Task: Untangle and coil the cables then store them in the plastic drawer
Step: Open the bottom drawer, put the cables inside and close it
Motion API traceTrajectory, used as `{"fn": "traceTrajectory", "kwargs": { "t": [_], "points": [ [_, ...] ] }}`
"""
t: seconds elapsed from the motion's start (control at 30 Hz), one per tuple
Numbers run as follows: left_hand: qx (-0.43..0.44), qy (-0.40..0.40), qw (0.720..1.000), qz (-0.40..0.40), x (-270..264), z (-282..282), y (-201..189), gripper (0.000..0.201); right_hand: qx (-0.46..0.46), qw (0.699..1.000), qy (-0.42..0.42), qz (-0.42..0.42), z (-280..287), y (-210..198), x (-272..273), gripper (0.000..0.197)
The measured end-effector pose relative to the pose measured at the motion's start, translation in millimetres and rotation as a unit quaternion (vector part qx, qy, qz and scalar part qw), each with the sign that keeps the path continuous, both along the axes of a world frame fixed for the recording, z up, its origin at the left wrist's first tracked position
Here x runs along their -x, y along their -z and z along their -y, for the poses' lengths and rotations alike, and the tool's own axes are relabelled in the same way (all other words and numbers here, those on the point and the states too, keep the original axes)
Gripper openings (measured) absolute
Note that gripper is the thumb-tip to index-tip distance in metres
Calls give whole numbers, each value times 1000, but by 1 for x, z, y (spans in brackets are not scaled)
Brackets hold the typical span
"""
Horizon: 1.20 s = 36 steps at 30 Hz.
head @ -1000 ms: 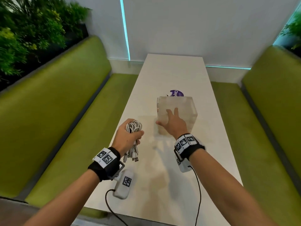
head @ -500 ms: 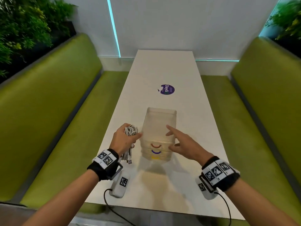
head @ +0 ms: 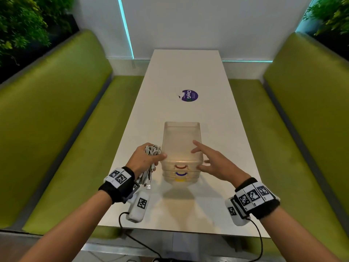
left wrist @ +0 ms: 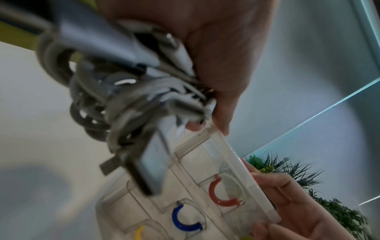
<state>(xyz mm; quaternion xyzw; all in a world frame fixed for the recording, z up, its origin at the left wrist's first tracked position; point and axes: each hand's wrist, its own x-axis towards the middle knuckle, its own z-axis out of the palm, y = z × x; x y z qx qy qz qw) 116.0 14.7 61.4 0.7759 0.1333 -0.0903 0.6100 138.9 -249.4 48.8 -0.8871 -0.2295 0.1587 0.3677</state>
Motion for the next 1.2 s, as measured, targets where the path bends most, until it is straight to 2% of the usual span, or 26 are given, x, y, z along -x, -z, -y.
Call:
{"fn": "traceTrajectory", "kwargs": {
  "t": [0.07, 0.1, 0.13, 0.17, 0.23, 0.27, 0.33, 0.47, 0.63, 0.87, 0.93, 1.03, 1.1, 1.2],
  "points": [
    [7, 4, 1000, -7, -2, 0, -1, 33, -5, 986, 73, 147, -3, 0, 16, 46],
    [11, 5, 1000, -11, -3, 0, 0, 32, -38, 966, 113, 229, -7, 2, 28, 35],
    [15, 5, 1000, -15, -3, -1, 0, 31, -54, 951, 134, 273, -14, 6, 41, 28],
    [21, 4, 1000, -18, -4, -1, 0, 30, -46, 953, 136, 267, -23, 12, 55, 25],
    [33, 4, 999, -25, -3, -2, 1, 30, 36, 989, 91, 112, -43, 29, 75, 29],
    [38, 4, 999, -27, -3, -1, 2, 30, 99, 993, 58, 31, -51, 41, 79, 34],
    [41, 4, 999, -28, -3, -1, 2, 28, 185, 982, 18, -24, -61, 62, 75, 46],
    [49, -1, 998, -36, -3, -1, 3, 29, 253, 967, 23, -22, -76, 80, 65, 48],
    [67, -14, 997, -43, -2, 0, 7, 32, 227, 972, 53, -11, -80, 77, 63, 35],
    [73, -23, 996, -43, 0, 3, 5, 29, 281, 957, -49, -47, -59, 51, 104, 30],
    [73, -25, 996, -41, 1, 4, 5, 29, 255, 965, -51, -33, -55, 46, 109, 30],
    [69, -25, 996, -43, 2, 4, 4, 30, 188, 982, -4, 3, -52, 44, 107, 25],
    [70, -22, 996, -44, 3, 5, 4, 29, 202, 979, 10, 14, -51, 49, 105, 31],
    [72, -24, 996, -42, 4, 6, 4, 26, 238, 971, -22, 9, -56, 51, 108, 25]
  ]
}}
